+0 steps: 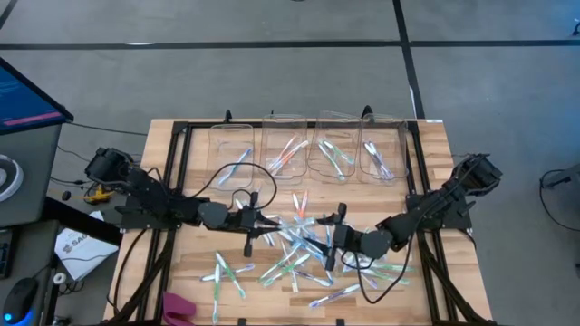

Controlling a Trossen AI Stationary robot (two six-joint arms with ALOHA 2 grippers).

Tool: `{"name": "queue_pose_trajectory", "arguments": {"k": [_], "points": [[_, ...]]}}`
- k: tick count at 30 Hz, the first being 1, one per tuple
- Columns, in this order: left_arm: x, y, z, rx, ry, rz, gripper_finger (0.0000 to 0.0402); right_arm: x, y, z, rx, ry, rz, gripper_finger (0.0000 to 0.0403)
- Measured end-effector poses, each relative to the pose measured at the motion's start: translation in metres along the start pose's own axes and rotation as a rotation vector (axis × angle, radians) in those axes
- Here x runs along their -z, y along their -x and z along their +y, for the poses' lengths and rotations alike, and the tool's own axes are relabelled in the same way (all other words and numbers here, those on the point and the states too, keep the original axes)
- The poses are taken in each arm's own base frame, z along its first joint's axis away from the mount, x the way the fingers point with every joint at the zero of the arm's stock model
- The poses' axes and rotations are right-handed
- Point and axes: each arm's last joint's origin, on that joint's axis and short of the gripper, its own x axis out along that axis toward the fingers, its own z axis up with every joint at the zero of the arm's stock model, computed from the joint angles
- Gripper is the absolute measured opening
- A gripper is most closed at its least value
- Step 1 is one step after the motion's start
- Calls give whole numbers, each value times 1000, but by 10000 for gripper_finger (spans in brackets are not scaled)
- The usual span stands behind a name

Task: Pick & Place Toothbrushes
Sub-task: Put the green toothbrush into the middle right transparent bin

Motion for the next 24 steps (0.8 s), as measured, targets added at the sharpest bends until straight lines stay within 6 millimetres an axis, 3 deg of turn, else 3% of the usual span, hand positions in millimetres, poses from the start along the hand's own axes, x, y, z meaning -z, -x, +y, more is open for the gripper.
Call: {"name": "queue_pose_trajectory", "arguments": {"k": [18,24], "points": [[0,0,0,1,-2,-2,17,-27,-31,-15,-238,-5,-55,223],[0,0,0,1,-2,0,17,-28,-37,-21,-263,-8,-56,185]]}}
